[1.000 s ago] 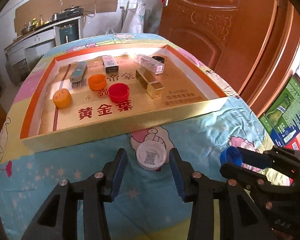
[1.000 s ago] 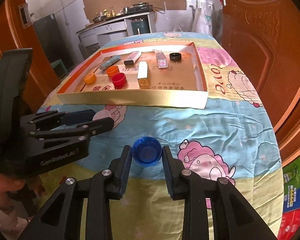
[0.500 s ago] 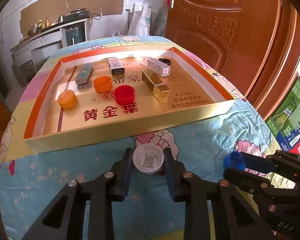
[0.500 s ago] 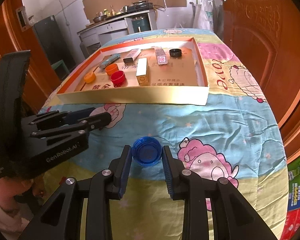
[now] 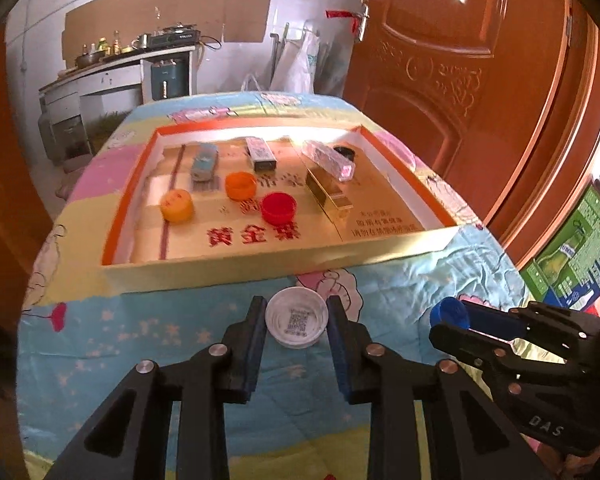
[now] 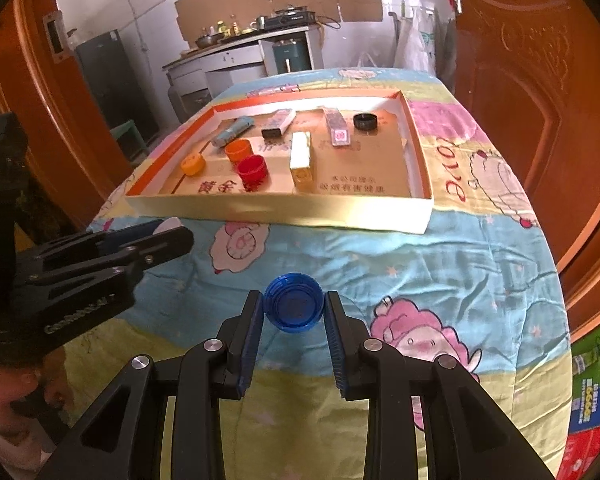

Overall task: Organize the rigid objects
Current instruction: 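Carry the blue cap and white cap over the tray with both tools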

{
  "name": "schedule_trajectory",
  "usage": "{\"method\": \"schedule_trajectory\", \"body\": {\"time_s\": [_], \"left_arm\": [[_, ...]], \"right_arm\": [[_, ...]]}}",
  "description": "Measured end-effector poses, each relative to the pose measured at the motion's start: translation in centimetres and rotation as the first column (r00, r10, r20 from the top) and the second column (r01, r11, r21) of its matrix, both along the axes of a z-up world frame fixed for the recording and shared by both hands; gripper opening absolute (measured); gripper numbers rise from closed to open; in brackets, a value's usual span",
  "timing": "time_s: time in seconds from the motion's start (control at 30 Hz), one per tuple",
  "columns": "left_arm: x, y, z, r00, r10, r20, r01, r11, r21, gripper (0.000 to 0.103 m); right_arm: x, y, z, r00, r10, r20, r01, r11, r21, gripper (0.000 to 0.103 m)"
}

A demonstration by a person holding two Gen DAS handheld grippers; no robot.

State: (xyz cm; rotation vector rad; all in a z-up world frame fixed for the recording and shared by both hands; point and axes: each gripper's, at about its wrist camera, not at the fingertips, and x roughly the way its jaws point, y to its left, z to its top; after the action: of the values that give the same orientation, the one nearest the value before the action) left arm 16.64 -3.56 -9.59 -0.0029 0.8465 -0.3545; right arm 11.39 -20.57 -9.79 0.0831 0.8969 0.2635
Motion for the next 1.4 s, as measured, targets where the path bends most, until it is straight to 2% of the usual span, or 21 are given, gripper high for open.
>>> {"method": "schedule_trajectory", "body": {"time_s": [0.37,0.73,1.0,1.4], "left_arm": [[-0.1,2.0,2.3,0.998,0.043,0.048,-0.041,0.998,-0.042,0.030],[1.0,3.4,2.8,0.993,0.103,0.050,-0.101,0.994,-0.046,0.030],[2.5,4.2,3.2,0.989,0.139,0.046,-0.137,0.990,-0.044,0.030],[5.0,4.0,3.0,0.989,0.145,0.035,-0.144,0.989,-0.045,0.030]], "right_arm": [[0.9,1.2,1.9,0.998,0.032,0.045,-0.031,0.999,-0.024,0.032],[2.1,1.9,3.1,0.997,0.043,0.065,-0.040,0.998,-0.058,0.032],[3.6,1.6,3.5,0.997,0.009,0.071,-0.004,0.998,-0.070,0.032],[6.2,0.8,3.3,0.998,-0.034,0.059,0.038,0.998,-0.055,0.032]]}}
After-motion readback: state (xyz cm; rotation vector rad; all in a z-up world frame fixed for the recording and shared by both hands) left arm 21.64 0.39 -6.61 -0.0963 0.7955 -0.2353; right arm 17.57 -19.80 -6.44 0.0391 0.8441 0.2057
